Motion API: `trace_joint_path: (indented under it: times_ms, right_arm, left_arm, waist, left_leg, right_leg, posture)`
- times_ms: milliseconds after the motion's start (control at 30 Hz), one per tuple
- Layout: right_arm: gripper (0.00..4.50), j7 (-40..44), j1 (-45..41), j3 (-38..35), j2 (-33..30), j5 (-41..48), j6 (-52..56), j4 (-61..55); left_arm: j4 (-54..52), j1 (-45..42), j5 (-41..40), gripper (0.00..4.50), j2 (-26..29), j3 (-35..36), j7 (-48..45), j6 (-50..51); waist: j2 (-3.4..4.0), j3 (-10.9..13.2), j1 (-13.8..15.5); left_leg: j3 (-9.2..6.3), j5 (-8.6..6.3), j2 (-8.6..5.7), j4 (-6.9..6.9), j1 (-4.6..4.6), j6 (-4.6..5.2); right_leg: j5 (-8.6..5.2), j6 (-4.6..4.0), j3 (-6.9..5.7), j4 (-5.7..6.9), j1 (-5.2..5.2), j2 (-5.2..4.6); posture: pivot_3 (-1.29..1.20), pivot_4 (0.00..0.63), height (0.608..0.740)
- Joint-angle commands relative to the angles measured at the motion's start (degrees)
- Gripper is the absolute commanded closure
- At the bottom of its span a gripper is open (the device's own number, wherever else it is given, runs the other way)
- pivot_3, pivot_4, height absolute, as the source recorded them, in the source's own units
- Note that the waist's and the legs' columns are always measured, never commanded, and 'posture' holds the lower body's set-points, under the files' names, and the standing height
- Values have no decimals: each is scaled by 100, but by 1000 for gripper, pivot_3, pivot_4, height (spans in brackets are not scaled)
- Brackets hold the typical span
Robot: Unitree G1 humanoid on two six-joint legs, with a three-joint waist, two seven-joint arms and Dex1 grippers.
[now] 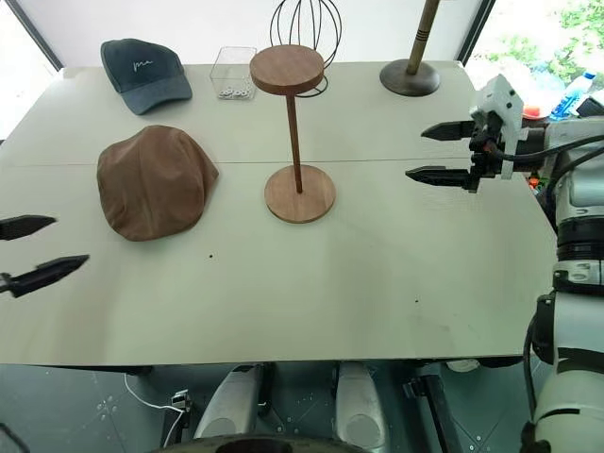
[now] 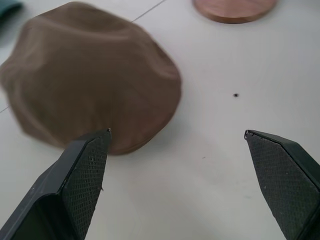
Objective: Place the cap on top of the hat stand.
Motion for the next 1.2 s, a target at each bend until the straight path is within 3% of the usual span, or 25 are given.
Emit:
trace_joint_path:
  times_ms: [33,167,433,633,1000,1200]
  right_arm:
    - [50,291,252,-108,-358,601,734,-1492]
    - [50,314,676,-434,-711,1420,1629,-2945]
    - [50,-365,946,-1108,-1014,2668,2818,-4367]
    - [50,-789,842,-1317,-1165,3139,3091,-4492]
    - [50,-1147,532,-1159,-1197,3257,2999,-4294]
    - [50,-1190,487,-1166,-1251,3318,2963,-4268]
  left_arm:
    - [20,-164,640,0,191,-587,-5,-708]
    - [482,-281,2032,0,379,-1457,297,-2140]
    - [753,-1063,3379,0,-52,-2555,1475,-2932]
    - [659,-970,4199,0,-356,-3227,1949,-2931]
    - [2181,-2014,6081,0,-883,-4429,3691,-3606]
    - [2969,-2512,6514,0,-1307,-4708,4495,-3631]
  waist:
    - [1,1,7]
    - [1,1,14]
    - [-3,-2,48]
    - [-3,-2,39]
    - [9,-14,75]
    - [24,-28,71]
  left_leg:
    - [0,0,2,0,0,0]
    - [3,0,6,3,1,0]
    - [26,-1,18,11,1,-2]
    - [48,-3,29,9,2,1]
    - [136,-2,91,18,8,2]
    - [141,-1,94,29,16,3]
  right_leg:
    - [0,0,0,1,0,2]
    - [1,-1,4,4,-2,7]
    - [5,-6,13,-6,0,5]
    - [13,-1,25,-5,-7,14]
    - [22,-8,25,0,-6,25]
    - [23,-6,26,20,-1,26]
  posture:
    - [0,150,740]
    - [0,150,740]
    - [0,150,740]
    - [0,150,740]
    - [0,150,740]
    - [0,150,740]
